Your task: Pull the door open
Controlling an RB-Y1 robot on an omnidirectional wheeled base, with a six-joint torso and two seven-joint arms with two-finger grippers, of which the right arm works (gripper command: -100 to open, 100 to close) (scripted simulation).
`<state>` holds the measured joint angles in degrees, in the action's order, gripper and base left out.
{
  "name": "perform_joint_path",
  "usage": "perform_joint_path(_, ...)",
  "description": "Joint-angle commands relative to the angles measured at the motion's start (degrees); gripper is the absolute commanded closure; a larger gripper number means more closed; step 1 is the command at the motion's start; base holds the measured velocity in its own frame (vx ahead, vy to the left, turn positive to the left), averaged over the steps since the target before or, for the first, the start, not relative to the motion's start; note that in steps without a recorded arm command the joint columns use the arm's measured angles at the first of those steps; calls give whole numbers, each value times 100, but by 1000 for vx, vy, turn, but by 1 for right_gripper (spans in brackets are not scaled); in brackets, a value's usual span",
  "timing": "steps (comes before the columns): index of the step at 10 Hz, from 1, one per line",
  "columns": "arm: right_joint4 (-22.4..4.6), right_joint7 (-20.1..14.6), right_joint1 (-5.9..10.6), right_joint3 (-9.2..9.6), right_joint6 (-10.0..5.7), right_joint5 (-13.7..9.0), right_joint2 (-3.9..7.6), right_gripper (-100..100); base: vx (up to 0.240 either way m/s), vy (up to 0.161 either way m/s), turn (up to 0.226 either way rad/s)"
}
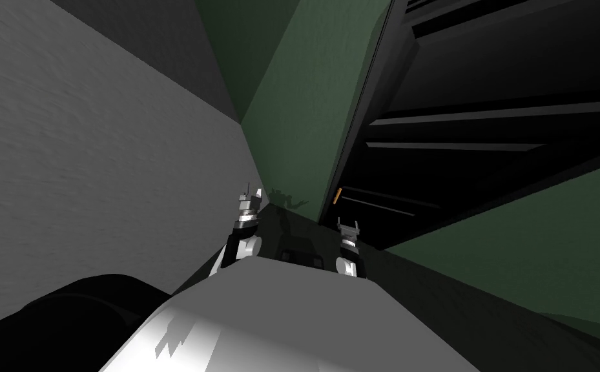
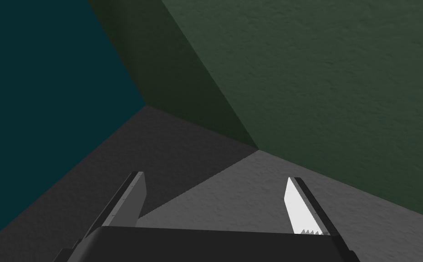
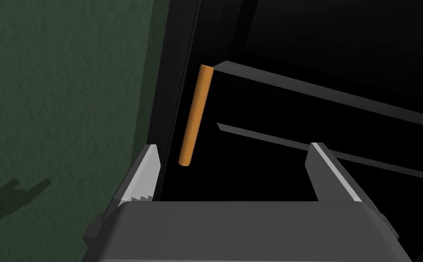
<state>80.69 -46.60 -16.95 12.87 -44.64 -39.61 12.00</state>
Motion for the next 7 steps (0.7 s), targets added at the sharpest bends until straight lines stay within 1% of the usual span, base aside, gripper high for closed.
perform_joint_path(1,-258,-199,82,40,-91,-131,43,-100,97,-12,82)
perform_joint_path(7,-935,-760,259,175,-297,-573,153,-100,106,-12,71)
